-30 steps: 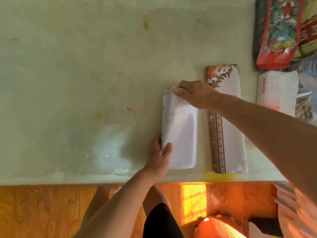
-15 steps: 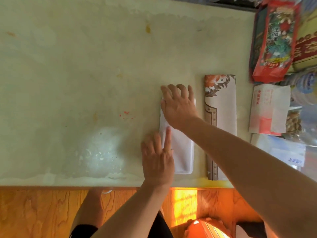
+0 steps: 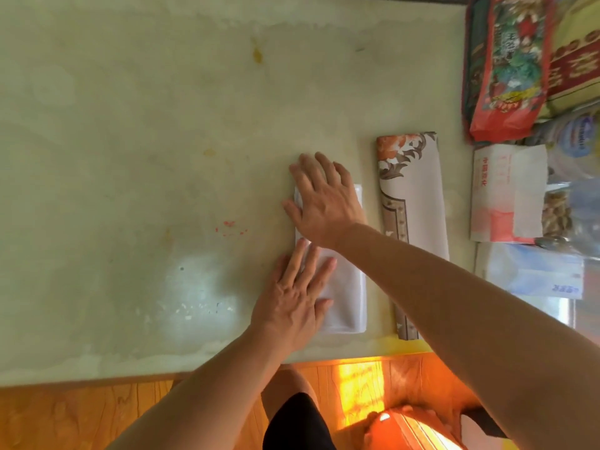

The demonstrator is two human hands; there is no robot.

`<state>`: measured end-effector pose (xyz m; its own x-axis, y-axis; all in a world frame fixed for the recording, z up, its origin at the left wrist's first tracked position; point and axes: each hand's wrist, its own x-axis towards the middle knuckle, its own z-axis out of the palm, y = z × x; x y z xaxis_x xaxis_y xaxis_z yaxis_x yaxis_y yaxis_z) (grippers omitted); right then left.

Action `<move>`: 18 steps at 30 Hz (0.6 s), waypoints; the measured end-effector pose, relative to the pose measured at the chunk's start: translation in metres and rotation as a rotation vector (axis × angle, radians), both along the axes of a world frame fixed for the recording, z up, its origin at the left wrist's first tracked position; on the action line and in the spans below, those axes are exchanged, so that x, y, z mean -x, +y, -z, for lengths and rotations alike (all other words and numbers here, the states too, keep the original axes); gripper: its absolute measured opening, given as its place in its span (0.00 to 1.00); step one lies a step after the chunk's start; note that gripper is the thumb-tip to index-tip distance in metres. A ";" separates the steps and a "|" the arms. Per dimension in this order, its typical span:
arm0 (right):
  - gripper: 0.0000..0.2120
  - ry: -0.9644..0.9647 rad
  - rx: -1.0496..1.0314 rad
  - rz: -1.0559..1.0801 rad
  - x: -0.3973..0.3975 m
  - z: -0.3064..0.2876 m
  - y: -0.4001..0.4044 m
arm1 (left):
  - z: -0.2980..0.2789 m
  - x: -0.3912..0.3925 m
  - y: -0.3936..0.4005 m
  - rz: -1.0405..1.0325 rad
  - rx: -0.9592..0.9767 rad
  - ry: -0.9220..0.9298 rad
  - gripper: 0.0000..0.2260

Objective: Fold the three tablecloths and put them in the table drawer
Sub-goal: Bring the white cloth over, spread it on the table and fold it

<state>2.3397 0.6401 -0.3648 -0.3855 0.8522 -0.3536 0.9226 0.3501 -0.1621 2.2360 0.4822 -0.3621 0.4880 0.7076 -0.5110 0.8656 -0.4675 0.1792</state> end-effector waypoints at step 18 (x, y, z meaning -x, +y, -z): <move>0.21 0.424 0.485 1.316 -0.058 -0.021 -0.189 | -0.041 -0.018 0.164 -0.109 -0.154 0.028 0.20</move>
